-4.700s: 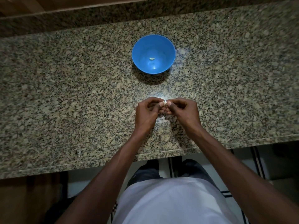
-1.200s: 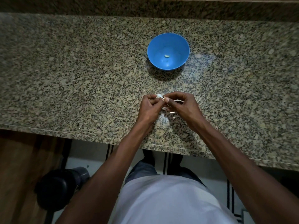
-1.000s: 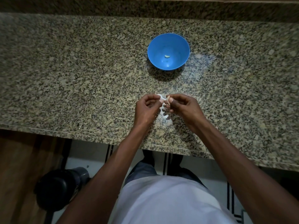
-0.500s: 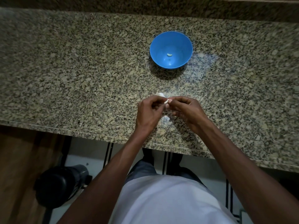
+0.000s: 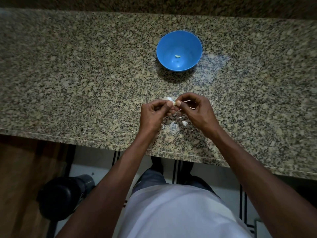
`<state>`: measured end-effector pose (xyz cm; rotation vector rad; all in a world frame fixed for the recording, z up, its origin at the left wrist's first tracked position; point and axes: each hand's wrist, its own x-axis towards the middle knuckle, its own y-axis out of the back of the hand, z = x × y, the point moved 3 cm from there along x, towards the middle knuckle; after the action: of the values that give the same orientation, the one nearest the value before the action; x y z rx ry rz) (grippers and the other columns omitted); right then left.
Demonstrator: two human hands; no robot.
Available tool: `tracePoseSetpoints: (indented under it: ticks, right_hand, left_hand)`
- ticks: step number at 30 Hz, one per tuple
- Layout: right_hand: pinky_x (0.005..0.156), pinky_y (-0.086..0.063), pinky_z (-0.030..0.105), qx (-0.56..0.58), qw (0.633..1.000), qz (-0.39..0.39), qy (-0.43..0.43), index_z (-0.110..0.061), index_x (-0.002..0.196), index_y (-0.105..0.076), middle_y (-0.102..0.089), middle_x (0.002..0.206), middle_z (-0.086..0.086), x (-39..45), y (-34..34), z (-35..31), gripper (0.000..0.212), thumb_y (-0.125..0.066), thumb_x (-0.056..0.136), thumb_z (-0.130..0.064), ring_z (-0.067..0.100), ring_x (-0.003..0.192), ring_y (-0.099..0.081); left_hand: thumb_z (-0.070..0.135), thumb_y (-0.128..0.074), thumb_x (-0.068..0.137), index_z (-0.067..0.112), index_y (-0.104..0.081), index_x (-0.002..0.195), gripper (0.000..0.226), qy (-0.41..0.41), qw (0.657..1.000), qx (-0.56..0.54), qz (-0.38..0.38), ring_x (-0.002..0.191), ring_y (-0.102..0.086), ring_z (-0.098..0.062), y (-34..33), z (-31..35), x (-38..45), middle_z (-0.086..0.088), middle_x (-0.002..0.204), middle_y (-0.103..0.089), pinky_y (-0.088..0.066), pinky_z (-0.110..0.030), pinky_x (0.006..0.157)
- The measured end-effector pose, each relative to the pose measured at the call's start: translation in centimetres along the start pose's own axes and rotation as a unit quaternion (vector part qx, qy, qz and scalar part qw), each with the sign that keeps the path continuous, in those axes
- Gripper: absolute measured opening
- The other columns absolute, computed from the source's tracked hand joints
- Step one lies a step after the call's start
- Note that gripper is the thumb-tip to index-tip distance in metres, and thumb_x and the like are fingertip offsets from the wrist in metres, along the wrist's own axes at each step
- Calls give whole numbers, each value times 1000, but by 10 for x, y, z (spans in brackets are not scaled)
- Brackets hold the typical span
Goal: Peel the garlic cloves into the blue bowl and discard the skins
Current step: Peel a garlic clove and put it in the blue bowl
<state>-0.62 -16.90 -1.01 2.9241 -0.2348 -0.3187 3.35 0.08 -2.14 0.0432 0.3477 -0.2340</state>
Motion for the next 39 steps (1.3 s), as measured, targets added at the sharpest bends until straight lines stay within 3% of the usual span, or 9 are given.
tracePoseSetpoints:
  ticks: [4,9,15,20,25,27,30,34,39]
  right_hand:
    - [77,-63,35,-16,1000,-12,9,-7,102,-71,-78,89,4,3,0,2,6,-70,100,-12,20,81,-77]
    - [81,-64,40,-2,1000,-24,15,-4,101,-70,-76,90,9,3,1,3,5,-69,100,-8,25,81,-76]
    - [80,-64,35,60,997,-35,-18,1,107,-68,-76,93,9,-6,0,3,12,-67,100,-9,21,85,-76]
    - [85,-63,37,127,989,-27,-63,1,111,-66,-77,94,8,-9,-2,7,15,-67,100,-10,24,89,-76]
    - [79,-60,26,194,975,4,-111,6,116,-67,-77,101,13,-8,-9,2,25,-72,97,-10,21,88,-78]
    - [78,-60,27,208,971,28,-118,9,111,-67,-76,100,18,-6,-10,3,23,-73,96,-8,22,86,-78]
    - [76,-61,26,188,976,32,-109,11,110,-67,-77,94,17,-1,-9,4,23,-72,95,-5,22,81,-78]
    - [77,-61,26,154,983,20,-97,8,108,-68,-77,93,14,2,-6,6,18,-72,95,-3,19,80,-76]
    - [79,-62,30,148,985,21,-89,7,108,-70,-77,94,17,4,-4,8,17,-73,94,-3,25,83,-77]
  left_hand:
    - [8,-70,96,-8,-72,109,22,76,995,-54,-28,72,-70,-17,0,-1,3,-16,87,-77,-60,-25,72]
    - [9,-66,98,-3,-73,107,17,168,978,-101,-73,72,-68,-12,0,-2,9,-8,84,-75,-58,-22,72]
    - [9,-60,101,0,-73,101,16,216,964,-122,-92,74,-66,-13,2,-8,13,-8,83,-74,-57,-23,71]
    - [20,-73,94,-1,-75,106,24,184,978,-85,-57,75,-66,-15,0,-9,13,-10,87,-75,-58,-25,72]
    - [31,-70,97,9,-74,104,23,32,989,141,22,85,-74,-17,-6,2,13,-6,94,-76,-61,-30,75]
    - [27,-68,99,10,-73,103,18,10,985,169,31,83,-73,-13,-10,7,12,-3,92,-75,-60,-27,72]
    - [21,-67,100,8,-73,103,15,54,993,105,8,71,-68,-8,-9,2,16,-2,86,-74,-56,-23,66]
    - [13,-68,98,-2,-74,106,18,152,987,-32,-31,67,-61,-12,-3,-4,21,-9,82,-70,-53,-25,67]
    - [14,-68,98,-3,-73,105,20,153,987,-13,-37,63,-60,-10,-6,4,22,-7,78,-69,-53,-21,61]
